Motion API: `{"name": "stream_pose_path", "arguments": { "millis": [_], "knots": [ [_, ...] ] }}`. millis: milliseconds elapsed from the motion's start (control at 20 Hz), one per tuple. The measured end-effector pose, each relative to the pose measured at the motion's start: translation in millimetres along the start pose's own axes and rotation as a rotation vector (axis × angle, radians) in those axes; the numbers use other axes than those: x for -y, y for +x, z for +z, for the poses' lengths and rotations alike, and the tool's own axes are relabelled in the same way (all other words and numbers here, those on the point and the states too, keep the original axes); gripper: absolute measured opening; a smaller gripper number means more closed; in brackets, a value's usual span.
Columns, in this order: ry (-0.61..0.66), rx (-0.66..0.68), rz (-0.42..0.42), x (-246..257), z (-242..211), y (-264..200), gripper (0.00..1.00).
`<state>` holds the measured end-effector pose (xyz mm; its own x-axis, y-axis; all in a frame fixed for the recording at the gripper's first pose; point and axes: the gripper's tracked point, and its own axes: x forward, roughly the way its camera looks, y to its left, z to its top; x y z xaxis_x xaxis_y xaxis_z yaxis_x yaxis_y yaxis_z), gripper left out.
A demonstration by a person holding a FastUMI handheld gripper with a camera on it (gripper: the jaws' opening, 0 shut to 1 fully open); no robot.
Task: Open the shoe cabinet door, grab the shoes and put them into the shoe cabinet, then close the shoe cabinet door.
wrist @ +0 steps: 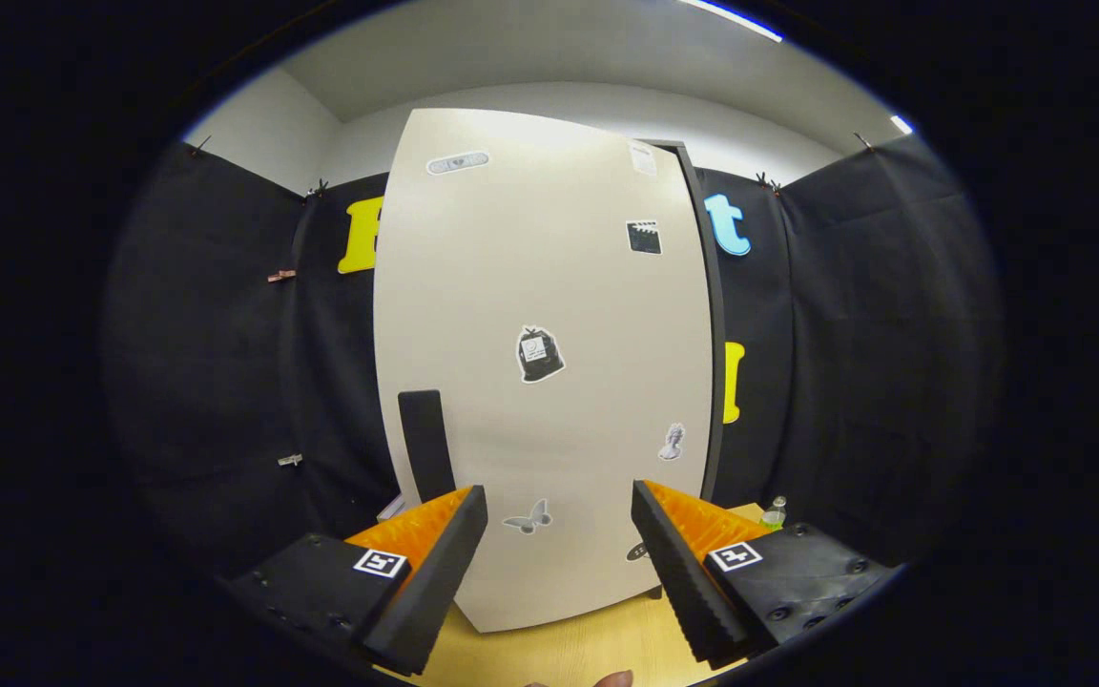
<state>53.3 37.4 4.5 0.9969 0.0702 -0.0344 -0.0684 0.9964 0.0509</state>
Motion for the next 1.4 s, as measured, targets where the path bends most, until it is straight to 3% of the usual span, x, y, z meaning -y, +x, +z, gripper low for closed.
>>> {"name": "stream_pose_path", "arguments": {
  "millis": [900, 1400],
  "knots": [
    [-0.010, 0.041, -0.078, 80, 2, -22, 0.98],
    [0.013, 0.010, -0.051, 118, -13, -14, 0.98]
  ]
}}
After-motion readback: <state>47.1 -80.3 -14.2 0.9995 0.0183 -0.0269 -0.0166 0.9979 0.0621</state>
